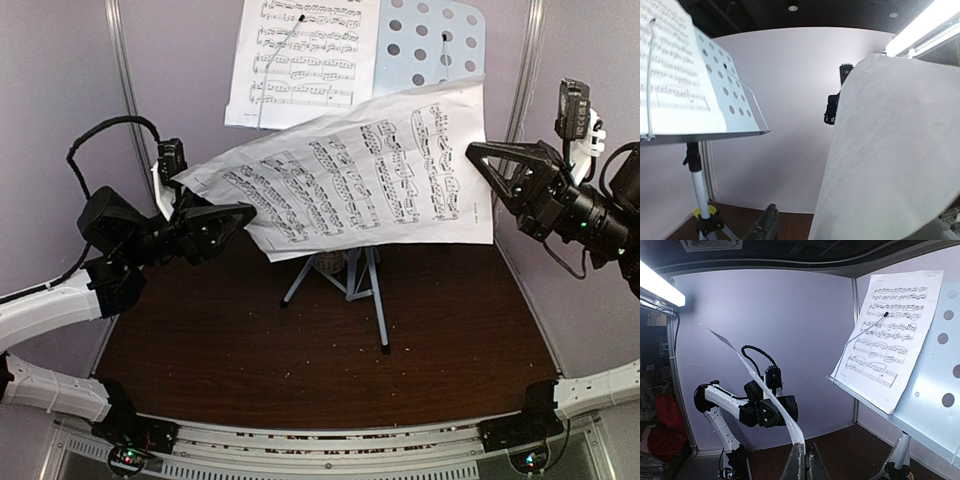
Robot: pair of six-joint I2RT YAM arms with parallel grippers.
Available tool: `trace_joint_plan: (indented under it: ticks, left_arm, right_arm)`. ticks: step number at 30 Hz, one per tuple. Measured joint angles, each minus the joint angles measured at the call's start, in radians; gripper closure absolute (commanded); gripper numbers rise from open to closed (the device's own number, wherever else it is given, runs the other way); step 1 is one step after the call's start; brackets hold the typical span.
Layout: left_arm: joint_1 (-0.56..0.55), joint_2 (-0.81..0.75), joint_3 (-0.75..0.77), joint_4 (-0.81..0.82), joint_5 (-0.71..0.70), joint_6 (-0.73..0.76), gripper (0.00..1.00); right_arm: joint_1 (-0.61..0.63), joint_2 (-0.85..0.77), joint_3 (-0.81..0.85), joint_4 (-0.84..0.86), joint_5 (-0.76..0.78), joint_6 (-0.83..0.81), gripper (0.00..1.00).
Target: Set up the instrument practice props
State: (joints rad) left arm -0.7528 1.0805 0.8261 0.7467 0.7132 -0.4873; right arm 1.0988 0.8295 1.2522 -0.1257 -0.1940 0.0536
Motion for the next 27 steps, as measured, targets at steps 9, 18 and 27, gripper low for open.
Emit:
trace_joint_plan:
  ticks: [9,18,27]
  left_arm:
    - [0.0,-0.006,0.124,-0.241,0.026,0.06,1.0]
    - [0.0,-0.026,0.392,-1.08,-0.074,0.423,1.0]
    - [-0.008,0.189,0.57,-1.501,-0.047,0.599,1.0]
  right_arm:
    - [-0.021,-0.009,-0.053,-0.077,0.064,0.043,0.02]
    - [-0.028,0.014,0.056,-0.446,0.258,-0.061,0.0]
    - [-0.02,0.214,0.113,-0.551,0.208,-0.134,0.02]
